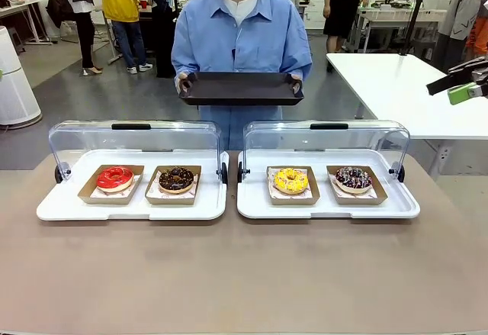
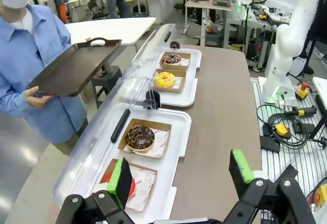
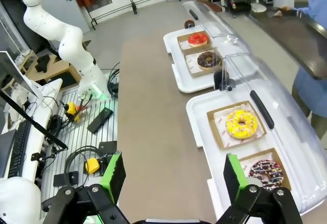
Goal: Provide the desired donut to the person.
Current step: Pick up and lift the Paper togo box containing the Donut pointed at by the person.
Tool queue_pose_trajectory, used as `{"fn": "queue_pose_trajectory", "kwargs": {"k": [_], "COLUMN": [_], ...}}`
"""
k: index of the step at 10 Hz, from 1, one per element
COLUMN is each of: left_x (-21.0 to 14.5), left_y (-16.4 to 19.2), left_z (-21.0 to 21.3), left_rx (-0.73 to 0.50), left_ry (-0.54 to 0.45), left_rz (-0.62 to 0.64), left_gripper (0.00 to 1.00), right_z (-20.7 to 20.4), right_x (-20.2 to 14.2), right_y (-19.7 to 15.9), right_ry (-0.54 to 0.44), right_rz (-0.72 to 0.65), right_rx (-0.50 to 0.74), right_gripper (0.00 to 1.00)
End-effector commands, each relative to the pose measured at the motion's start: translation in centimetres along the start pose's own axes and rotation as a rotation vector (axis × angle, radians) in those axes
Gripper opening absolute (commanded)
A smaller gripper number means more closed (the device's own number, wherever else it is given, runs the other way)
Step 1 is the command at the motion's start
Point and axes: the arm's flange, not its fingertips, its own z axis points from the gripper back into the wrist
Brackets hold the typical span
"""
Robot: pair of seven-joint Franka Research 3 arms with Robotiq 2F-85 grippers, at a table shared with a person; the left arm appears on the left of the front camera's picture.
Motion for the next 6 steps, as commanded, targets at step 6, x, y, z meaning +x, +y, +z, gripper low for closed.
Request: {"fn": "queue_pose_trajectory", "kwargs": {"k": [6], "left_x": [-0.8], "left_y": [0.0], "left_z": [0.5], "left_rx": [0.017], "left_ry": [0.004], "left_rz": [0.021], "left_gripper": [1.00], "right_z": [0.1], "right_x": [0.2], "right_y": [0.0], "right_ry": [-0.016], "right_rz": [0.001], "right_rx": [-0.005], "right_gripper": [1.00]}}
